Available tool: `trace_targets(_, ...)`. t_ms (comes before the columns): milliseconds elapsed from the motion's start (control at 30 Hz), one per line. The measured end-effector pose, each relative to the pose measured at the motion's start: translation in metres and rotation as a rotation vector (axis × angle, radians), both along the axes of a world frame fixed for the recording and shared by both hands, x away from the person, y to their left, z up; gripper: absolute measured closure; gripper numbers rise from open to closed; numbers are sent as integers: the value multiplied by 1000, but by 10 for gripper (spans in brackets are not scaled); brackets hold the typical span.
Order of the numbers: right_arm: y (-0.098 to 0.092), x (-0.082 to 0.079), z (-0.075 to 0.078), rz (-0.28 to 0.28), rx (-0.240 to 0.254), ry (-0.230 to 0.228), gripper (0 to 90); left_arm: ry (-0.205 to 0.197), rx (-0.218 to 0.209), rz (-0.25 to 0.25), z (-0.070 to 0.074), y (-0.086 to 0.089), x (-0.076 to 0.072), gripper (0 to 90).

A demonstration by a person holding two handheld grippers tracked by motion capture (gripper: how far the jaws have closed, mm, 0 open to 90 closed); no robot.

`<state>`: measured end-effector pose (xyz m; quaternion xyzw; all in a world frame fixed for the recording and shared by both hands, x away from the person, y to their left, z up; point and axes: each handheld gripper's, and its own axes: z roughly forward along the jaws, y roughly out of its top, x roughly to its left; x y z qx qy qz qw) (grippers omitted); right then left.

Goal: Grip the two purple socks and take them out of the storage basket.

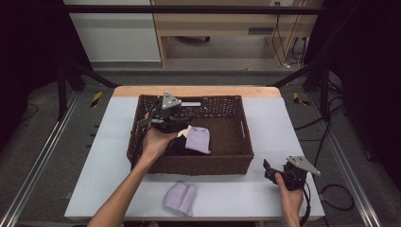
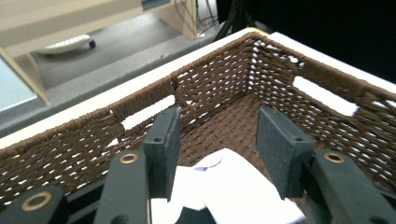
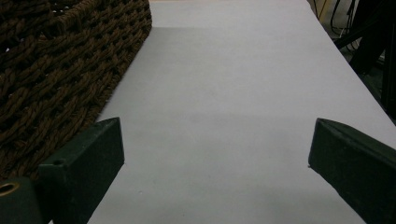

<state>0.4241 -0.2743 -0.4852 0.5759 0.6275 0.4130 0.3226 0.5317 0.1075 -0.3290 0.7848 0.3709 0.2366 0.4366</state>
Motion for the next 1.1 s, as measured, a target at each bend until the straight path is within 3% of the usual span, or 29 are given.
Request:
trace_targets(433, 0, 0, 0, 2, -3, 1, 39, 111, 72, 32, -37, -27, 34, 547)
trace_targets(667, 0, 0, 0, 4, -2, 5, 39, 205, 126, 38, -54, -30, 46, 543)
trace_targets(767, 1, 1, 0, 3, -3, 5, 39, 222, 138, 44, -56, -30, 48, 533)
trace_targets(933, 0, 1, 0, 4, -3, 5, 39, 275, 205, 59, -64, -31, 52, 527)
trace_targets(1100, 0, 0, 0, -1, 0, -1, 39, 360, 259, 55, -76, -33, 59, 500)
